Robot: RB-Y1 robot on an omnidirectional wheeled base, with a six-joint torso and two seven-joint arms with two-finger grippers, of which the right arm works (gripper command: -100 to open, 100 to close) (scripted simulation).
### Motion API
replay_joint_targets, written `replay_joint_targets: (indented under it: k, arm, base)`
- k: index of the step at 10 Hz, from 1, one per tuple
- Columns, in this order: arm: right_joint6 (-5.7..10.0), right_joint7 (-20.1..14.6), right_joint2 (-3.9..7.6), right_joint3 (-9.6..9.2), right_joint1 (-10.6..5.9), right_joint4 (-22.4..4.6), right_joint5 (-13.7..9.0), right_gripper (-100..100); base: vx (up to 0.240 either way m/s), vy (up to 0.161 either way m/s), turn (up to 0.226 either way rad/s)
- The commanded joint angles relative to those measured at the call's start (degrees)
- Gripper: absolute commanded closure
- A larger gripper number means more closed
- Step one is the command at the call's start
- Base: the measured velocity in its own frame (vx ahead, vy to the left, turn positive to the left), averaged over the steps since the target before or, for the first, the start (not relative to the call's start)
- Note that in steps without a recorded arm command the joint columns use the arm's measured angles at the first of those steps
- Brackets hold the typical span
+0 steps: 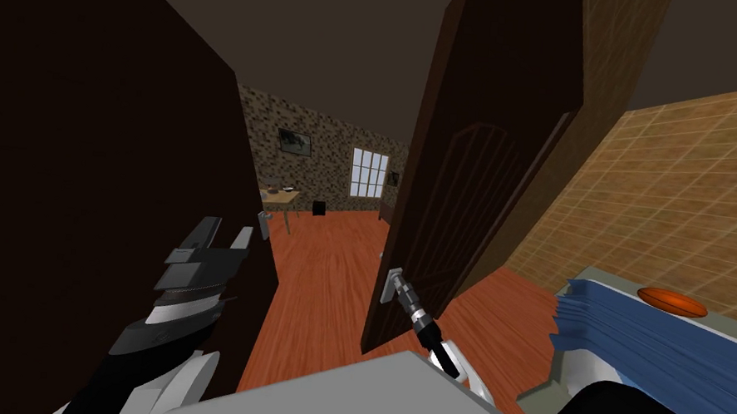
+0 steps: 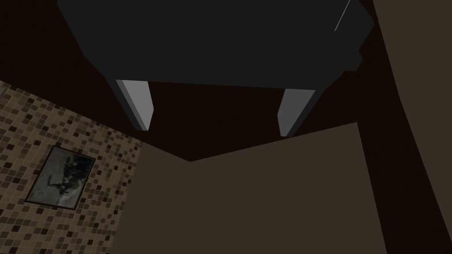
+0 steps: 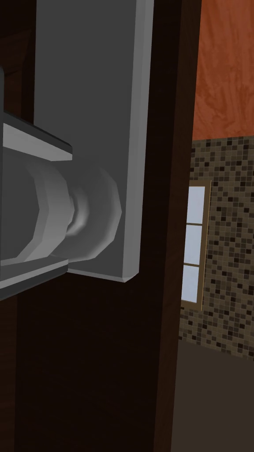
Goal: Push the door open
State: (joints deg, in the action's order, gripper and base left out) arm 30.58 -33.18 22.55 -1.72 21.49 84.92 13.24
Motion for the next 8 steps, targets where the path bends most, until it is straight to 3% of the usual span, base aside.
replay_joint_targets:
  k: [1,8]
  arm:
    - [-0.52,0.81,-0.3,1.32,-1.31,-0.32,-0.5,100]
    - [-3.58,4.59,-3.05,5.02,-6.24,-4.05,-2.17,100]
  base:
    - [0.139,0.073,-0.033]
    - [0.148,0.064,-0.038]
